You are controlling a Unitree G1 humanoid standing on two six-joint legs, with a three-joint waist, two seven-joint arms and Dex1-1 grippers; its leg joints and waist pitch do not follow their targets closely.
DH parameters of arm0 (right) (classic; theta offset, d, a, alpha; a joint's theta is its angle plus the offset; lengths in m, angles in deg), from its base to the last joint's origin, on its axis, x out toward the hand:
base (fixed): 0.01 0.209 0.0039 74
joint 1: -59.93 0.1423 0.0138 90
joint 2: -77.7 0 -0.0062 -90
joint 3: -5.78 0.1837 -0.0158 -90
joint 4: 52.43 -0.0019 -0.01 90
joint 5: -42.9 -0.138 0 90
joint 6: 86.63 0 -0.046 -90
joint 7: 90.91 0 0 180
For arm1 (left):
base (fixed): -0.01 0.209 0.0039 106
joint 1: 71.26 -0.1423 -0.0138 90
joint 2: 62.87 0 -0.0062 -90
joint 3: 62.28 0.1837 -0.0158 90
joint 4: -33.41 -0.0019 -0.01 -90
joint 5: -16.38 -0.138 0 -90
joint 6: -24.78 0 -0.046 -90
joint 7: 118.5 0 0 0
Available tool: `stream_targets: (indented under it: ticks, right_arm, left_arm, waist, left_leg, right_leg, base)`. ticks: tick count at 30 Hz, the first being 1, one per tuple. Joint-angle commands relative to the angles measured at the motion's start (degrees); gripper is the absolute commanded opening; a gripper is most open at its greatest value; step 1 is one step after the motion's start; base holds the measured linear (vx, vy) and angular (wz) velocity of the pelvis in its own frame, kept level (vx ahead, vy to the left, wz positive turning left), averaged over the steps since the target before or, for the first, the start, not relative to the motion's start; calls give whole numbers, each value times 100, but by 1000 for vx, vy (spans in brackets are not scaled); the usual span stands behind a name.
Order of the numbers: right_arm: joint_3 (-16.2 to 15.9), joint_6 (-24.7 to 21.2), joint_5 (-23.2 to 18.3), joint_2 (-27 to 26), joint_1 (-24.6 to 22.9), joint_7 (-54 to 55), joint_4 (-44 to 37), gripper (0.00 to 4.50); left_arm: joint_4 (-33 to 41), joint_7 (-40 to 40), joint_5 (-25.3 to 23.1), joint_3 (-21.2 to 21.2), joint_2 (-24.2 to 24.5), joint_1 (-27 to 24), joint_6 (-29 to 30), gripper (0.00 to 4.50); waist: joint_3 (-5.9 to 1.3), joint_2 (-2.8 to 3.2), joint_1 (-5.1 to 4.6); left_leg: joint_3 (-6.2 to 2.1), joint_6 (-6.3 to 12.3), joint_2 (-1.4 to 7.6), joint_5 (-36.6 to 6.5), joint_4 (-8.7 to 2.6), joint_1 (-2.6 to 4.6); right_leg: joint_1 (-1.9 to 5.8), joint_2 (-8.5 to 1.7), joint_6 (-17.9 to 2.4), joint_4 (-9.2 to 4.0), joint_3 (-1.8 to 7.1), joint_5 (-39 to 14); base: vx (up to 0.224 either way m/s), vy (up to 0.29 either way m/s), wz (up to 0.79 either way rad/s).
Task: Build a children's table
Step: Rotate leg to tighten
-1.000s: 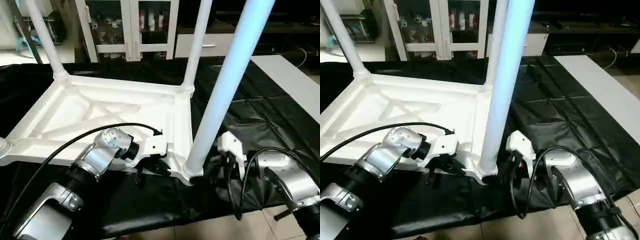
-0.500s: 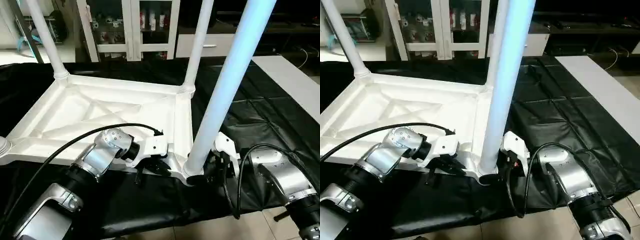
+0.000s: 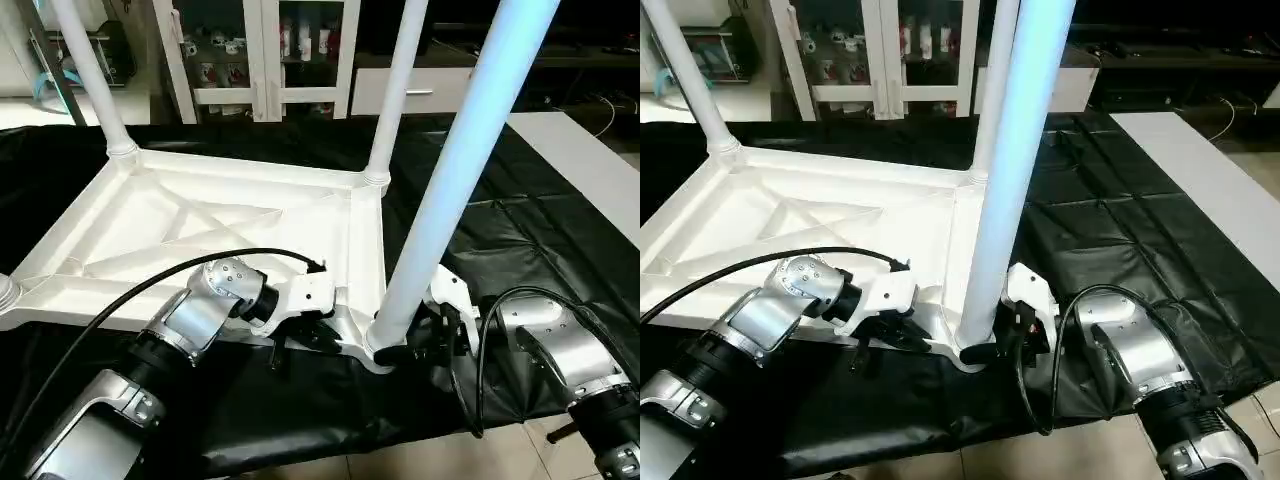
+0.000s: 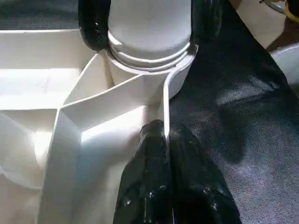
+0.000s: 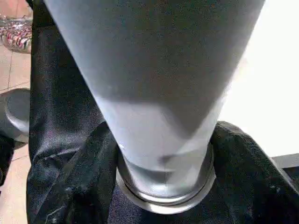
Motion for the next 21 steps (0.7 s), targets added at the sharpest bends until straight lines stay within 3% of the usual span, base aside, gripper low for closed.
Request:
stream_targets:
  ticks: [1, 6, 9, 12, 13, 15, 17, 20, 21]
  right_arm:
    - [-83, 60, 95, -31, 35, -91, 59, 258]
    - [114, 141, 177, -239, 79, 478, 288, 257]
    - [788, -384, -157, -892, 187, 1794, 609, 256]
    - [1039, -577, -246, -1194, 239, 2446, 750, 256]
    - [1174, -654, -292, -1371, 271, 2814, 815, 256]
    - [1317, -561, -64, -1711, 397, 3814, 1088, 256]
    - [1320, -315, 309, -1860, 502, 4631, 1376, 255]
    - [1466, 32, 745, -2283, 716, 6076, 1938, 254]
    - [1463, 70, 764, -2312, 727, 6123, 1963, 254]
  left_arm:
    - [-84, -53, -209, 327, -21, -122, 91, 0]
    - [-79, 12, -193, 286, -43, -130, 140, 0]
    - [-448, 777, -139, -61, -436, -1, 232, 0]
    - [-739, 1305, -123, -267, -714, 143, 377, 0]
    - [-925, 1618, -145, -354, -860, 238, 396, 0]
    - [-1391, 2626, -280, -560, -1235, 497, 511, 0]
    - [-1644, 3438, -383, -722, -1480, 654, 726, 0]
    - [-2114, 4861, -487, -1083, -1975, 940, 724, 0]
    - [-2138, 4918, -489, -1097, -2004, 956, 706, 0]
  waist:
    - [-293, -19, -31]
    - [-278, -36, -62]
    - [-257, -49, -178]
    - [-257, -48, -240]
    - [-261, -30, -290]
    - [-272, -34, -350]
    - [-309, -44, -371]
    - [-332, -18, -407]
    - [-353, -19, -413]
  left_leg:
    - [-163, 179, 366, -1488, -499, 98]
    - [-165, 135, 359, -1618, -511, 82]
    - [-191, -79, 328, -2076, -528, 92]
    - [-254, -192, 327, -2241, -554, 53]
    - [-252, -238, 316, -2415, -544, 90]
    - [-260, -281, 304, -2396, -539, 73]
    - [-270, -249, 303, -2180, -543, 42]
    - [-207, -153, 282, -1819, -505, 47]
    - [-195, -79, 268, -1655, -488, 48]
  right_leg:
    - [169, -252, -1342, -385, 205, -1502]
    - [163, -251, -1332, -404, 203, -1635]
    - [112, -237, -1145, -476, 192, -2337]
    - [138, -254, -934, -498, 161, -2703]
    - [85, -242, -887, -531, 160, -2775]
    - [80, -236, -912, -525, 153, -2652]
    - [137, -249, -935, -507, 143, -2373]
    - [137, -220, -1167, -478, 157, -1621]
    - [147, -216, -1239, -469, 157, -1413]
  base:
    - [0, 0, 0]
    - [0, 0, 0]
    - [0, 0, 0]
    - [0, 0, 0]
    - [0, 0, 0]
    - [0, 0, 0]
    - [0, 0, 0]
    - [0, 0, 0]
    - [0, 0, 0]
